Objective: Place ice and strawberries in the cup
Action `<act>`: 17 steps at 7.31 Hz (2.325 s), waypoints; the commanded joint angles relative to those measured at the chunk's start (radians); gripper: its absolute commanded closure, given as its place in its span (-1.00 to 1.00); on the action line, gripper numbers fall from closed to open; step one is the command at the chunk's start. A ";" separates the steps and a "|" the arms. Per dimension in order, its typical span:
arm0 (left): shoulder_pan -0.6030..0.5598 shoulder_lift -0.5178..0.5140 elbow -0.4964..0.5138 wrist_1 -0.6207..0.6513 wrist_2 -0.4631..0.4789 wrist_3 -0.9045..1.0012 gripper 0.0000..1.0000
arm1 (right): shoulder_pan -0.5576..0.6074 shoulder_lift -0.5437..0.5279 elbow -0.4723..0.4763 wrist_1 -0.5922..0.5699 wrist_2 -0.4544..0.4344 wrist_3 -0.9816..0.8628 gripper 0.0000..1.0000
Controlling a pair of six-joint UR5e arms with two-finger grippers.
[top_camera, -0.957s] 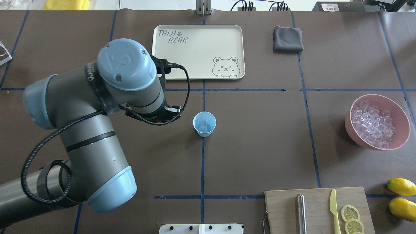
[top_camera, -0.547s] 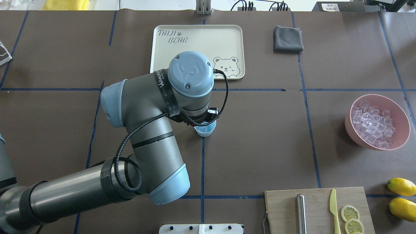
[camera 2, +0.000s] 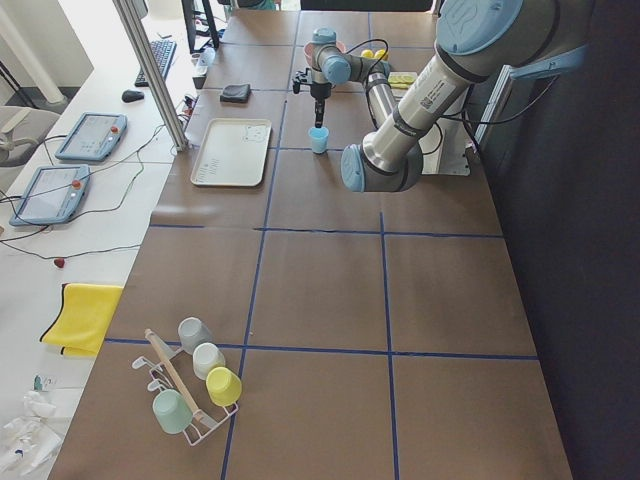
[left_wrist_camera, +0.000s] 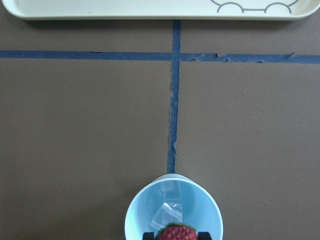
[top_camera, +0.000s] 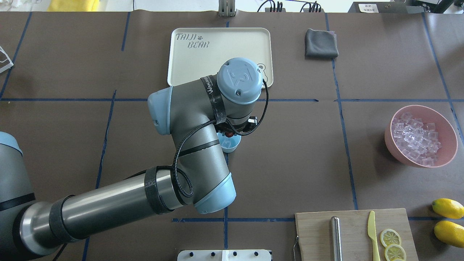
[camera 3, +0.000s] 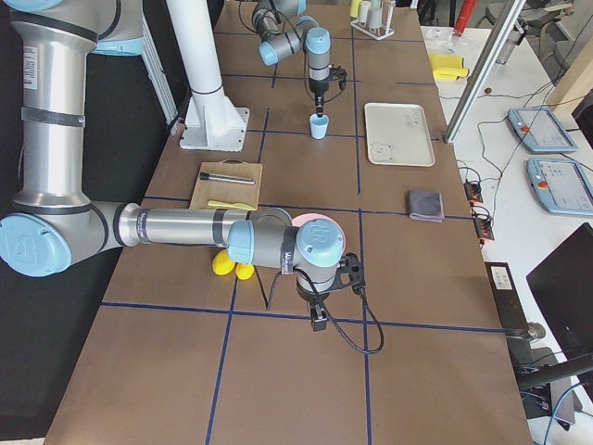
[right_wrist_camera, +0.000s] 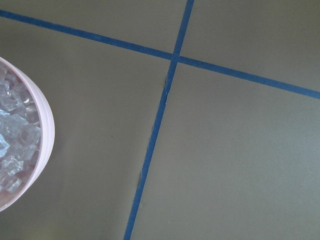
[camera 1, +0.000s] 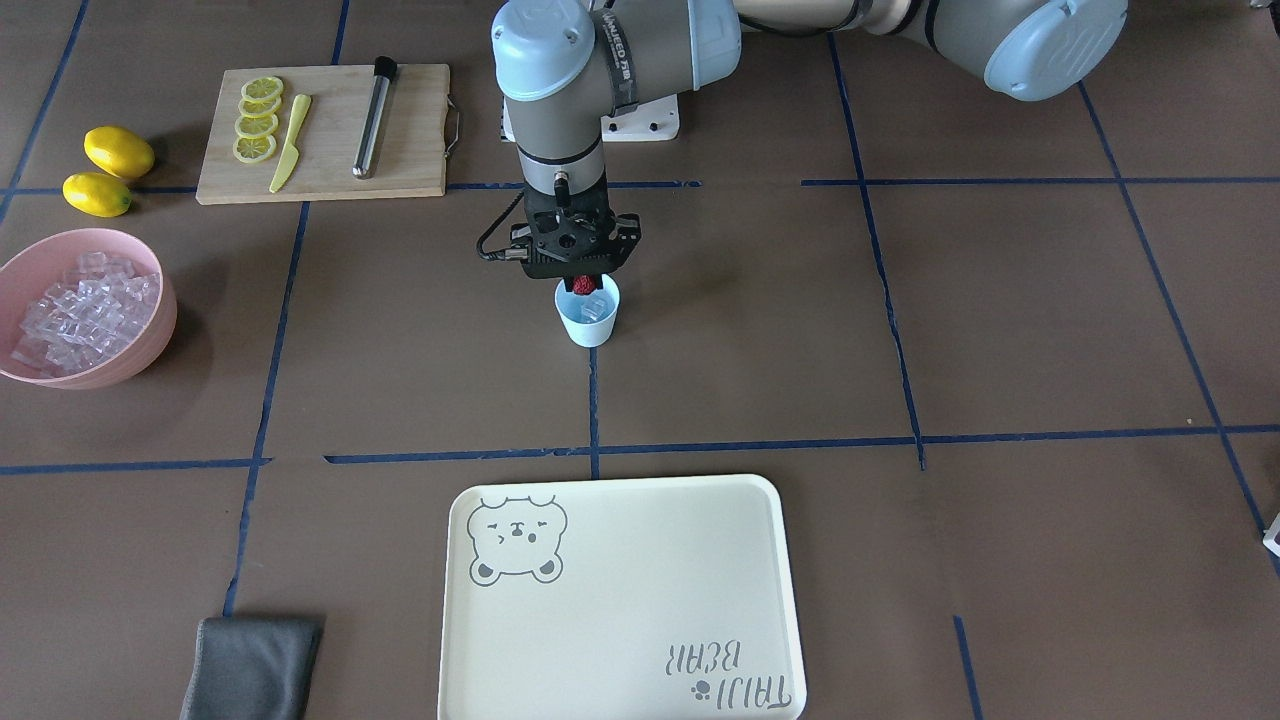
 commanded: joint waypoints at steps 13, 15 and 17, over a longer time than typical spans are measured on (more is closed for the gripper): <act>-0.496 0.490 -0.450 0.179 -0.354 0.741 -1.00 | 0.000 0.055 -0.076 0.002 -0.005 0.072 -1.00; -0.680 0.622 -0.450 0.182 -0.461 0.897 -1.00 | 0.000 0.060 -0.081 0.002 -0.002 0.075 -1.00; -0.835 0.754 -0.444 0.185 -0.474 1.081 -1.00 | 0.000 0.066 -0.083 0.002 -0.003 0.077 -1.00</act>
